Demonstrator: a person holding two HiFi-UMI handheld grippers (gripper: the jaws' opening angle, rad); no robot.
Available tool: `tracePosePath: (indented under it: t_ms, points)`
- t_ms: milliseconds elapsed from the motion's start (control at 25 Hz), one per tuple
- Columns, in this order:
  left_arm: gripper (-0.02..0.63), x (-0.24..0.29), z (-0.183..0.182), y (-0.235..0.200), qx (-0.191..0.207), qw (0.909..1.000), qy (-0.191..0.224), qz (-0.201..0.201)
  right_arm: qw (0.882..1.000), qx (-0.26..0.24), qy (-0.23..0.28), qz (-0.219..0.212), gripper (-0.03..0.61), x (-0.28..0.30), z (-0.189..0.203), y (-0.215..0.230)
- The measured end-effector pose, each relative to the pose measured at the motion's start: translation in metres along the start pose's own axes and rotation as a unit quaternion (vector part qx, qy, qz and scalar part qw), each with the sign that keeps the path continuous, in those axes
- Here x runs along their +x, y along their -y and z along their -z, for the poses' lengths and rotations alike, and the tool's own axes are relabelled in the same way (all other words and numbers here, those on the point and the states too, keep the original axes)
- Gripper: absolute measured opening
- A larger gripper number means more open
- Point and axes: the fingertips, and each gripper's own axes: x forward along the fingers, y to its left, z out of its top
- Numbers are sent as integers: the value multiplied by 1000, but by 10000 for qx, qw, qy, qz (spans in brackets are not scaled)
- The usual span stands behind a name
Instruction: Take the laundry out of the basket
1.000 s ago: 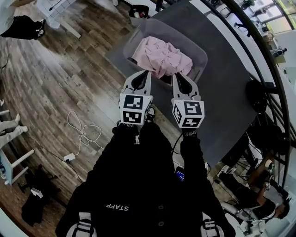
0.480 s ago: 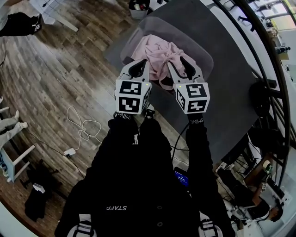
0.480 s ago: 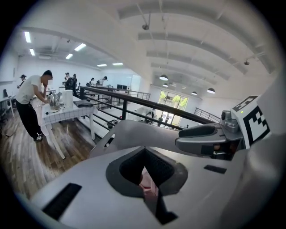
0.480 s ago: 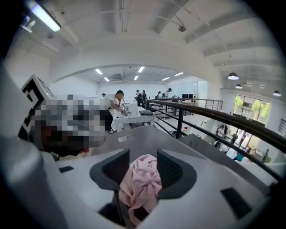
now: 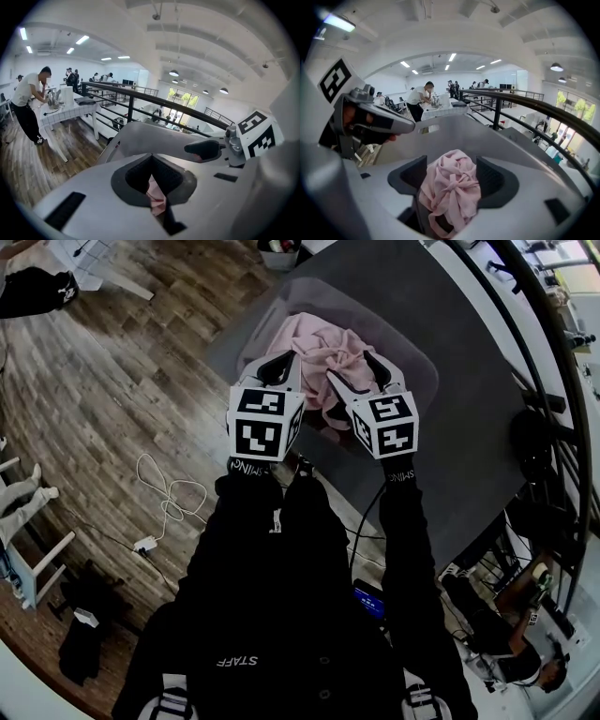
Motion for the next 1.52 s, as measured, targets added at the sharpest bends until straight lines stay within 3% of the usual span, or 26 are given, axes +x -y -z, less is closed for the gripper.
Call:
tracePosePath:
  t_ms: [600, 1000, 1280, 1520]
  points:
    - [0, 45, -4, -9, -14, 9986, -521, 95, 9938, -65, -1062, -309, 384, 66, 47, 26]
    - [0, 59, -1, -11, -18, 9983, -570, 139, 9745, -398, -2139, -553, 515, 105, 93, 45]
    - [0, 68, 4, -9, -100, 9973, -713, 166, 9610, -288, -2621, -832, 566, 125, 117, 42]
    - [0, 69, 3, -10, -131, 9974, -684, 200, 9563, -233, -2825, -711, 569, 147, 142, 44]
